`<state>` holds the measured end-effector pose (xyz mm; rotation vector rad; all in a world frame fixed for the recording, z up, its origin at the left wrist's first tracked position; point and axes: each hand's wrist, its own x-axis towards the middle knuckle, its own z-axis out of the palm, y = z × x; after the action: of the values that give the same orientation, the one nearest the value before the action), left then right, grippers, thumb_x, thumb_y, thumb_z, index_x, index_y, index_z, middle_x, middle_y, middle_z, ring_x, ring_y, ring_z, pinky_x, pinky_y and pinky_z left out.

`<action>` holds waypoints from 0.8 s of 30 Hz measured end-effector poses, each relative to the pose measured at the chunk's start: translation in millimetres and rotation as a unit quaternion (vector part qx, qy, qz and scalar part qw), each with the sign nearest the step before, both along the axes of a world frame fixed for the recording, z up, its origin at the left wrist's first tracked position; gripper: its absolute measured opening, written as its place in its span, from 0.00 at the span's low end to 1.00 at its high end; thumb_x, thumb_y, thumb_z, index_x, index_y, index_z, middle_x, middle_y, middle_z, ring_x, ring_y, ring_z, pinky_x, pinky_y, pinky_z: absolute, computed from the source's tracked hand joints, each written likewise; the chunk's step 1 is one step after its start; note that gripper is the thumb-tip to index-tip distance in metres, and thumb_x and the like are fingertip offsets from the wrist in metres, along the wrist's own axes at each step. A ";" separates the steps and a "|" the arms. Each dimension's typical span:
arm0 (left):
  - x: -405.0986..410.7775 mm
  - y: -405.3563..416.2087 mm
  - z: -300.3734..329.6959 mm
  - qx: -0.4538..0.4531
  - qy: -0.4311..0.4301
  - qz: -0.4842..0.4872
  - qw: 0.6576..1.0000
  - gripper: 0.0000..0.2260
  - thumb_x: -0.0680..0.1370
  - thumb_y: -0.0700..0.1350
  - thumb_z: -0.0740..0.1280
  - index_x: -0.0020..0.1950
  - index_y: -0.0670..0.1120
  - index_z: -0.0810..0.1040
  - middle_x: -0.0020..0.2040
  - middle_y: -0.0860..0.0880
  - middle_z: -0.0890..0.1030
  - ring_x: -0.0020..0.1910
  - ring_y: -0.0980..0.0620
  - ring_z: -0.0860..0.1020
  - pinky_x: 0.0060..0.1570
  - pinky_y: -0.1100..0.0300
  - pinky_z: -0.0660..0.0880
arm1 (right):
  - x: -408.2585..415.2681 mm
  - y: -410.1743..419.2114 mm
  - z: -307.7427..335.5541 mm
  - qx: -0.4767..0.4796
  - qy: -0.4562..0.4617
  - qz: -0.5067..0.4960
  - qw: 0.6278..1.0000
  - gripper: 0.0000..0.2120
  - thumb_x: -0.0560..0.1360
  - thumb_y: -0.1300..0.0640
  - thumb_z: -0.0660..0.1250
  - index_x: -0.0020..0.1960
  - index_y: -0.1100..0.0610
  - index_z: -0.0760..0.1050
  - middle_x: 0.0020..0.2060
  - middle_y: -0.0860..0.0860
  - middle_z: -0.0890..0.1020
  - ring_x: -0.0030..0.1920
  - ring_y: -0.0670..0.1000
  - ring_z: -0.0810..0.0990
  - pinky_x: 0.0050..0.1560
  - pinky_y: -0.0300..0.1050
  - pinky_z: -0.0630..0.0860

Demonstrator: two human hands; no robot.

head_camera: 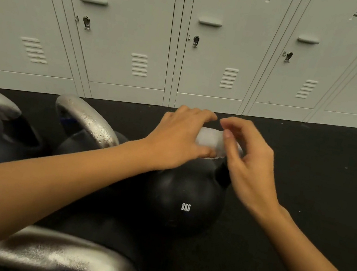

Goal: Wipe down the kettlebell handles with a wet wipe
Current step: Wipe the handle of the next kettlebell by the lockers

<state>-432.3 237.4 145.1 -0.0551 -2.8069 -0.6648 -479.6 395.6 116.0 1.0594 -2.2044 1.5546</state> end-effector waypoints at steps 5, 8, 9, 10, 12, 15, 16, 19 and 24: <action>26.7 -27.8 -9.0 -0.014 -0.063 0.028 0.998 0.34 0.74 0.56 0.70 0.75 0.50 0.61 0.69 0.51 0.68 0.67 0.51 0.62 0.65 0.55 0.62 | -11.9 -6.3 -18.0 0.121 0.108 -0.007 0.987 0.14 0.82 0.53 0.61 0.65 0.52 0.78 0.59 0.44 0.80 0.62 0.43 0.76 0.64 0.52 0.71; 40.0 -32.9 -13.0 0.025 -0.106 0.042 0.993 0.37 0.74 0.54 0.70 0.77 0.49 0.55 0.69 0.49 0.66 0.67 0.51 0.61 0.61 0.63 0.59 | -11.3 2.7 -21.4 0.059 0.034 -0.016 0.998 0.12 0.83 0.54 0.60 0.63 0.52 0.78 0.58 0.41 0.80 0.61 0.41 0.76 0.65 0.46 0.72; 43.0 -33.0 -13.8 0.031 -0.126 0.047 0.990 0.39 0.74 0.54 0.70 0.78 0.49 0.52 0.71 0.48 0.64 0.68 0.50 0.60 0.62 0.63 0.58 | -10.0 6.7 -22.9 0.033 -0.012 -0.019 0.999 0.12 0.83 0.54 0.60 0.63 0.52 0.79 0.58 0.41 0.80 0.61 0.41 0.77 0.63 0.41 0.72; 45.3 -32.7 -14.0 0.036 -0.149 0.052 0.987 0.41 0.75 0.55 0.70 0.79 0.48 0.49 0.73 0.47 0.62 0.71 0.49 0.59 0.64 0.60 0.59 | -8.7 11.0 -25.9 0.011 -0.056 -0.026 0.998 0.13 0.83 0.54 0.59 0.63 0.52 0.79 0.57 0.42 0.81 0.60 0.41 0.77 0.60 0.37 0.72; 47.5 -32.3 -13.3 0.053 -0.193 0.068 0.977 0.46 0.74 0.56 0.70 0.79 0.47 0.41 0.77 0.46 0.55 0.75 0.45 0.55 0.70 0.54 0.57 | -5.9 18.9 -34.9 -0.020 -0.128 -0.046 0.990 0.13 0.84 0.52 0.57 0.61 0.50 0.78 0.53 0.41 0.81 0.55 0.41 0.78 0.53 0.32 0.72; 47.8 -32.1 -13.8 0.106 -0.226 0.101 0.963 0.49 0.74 0.57 0.70 0.79 0.46 0.37 0.79 0.44 0.51 0.77 0.44 0.53 0.72 0.51 0.56 | -1.3 27.4 -49.5 -0.043 -0.189 -0.069 0.979 0.13 0.84 0.52 0.56 0.58 0.47 0.78 0.48 0.39 0.82 0.51 0.39 0.79 0.48 0.30 0.72; 48.0 -32.7 -15.5 0.128 -0.236 0.114 0.957 0.49 0.73 0.57 0.71 0.79 0.46 0.37 0.78 0.43 0.52 0.77 0.44 0.54 0.72 0.51 0.57 | 0.7 28.2 -50.8 -0.048 -0.197 -0.069 0.977 0.13 0.84 0.52 0.56 0.59 0.47 0.78 0.48 0.38 0.82 0.52 0.38 0.79 0.48 0.29 0.71; 48.0 -39.2 -26.7 0.202 -0.272 0.143 0.930 0.46 0.71 0.57 0.74 0.78 0.47 0.48 0.72 0.43 0.65 0.69 0.44 0.68 0.69 0.50 0.66 | 3.8 22.7 -42.1 -0.046 -0.168 -0.059 0.983 0.15 0.83 0.51 0.57 0.65 0.49 0.77 0.55 0.40 0.82 0.58 0.37 0.77 0.54 0.28 0.72; 50.9 -44.2 -36.8 0.289 -0.313 0.141 0.894 0.38 0.70 0.53 0.76 0.72 0.46 0.60 0.65 0.47 0.74 0.61 0.47 0.76 0.64 0.49 0.73 | 0.3 -5.8 -20.4 0.095 0.012 -0.029 0.995 0.15 0.83 0.52 0.60 0.68 0.49 0.75 0.63 0.40 0.76 0.67 0.37 0.69 0.70 0.41 0.65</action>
<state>-381.5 193.3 108.3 0.7916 -2.9225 -1.6406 -479.3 389.8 95.6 1.0491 -2.3812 1.3227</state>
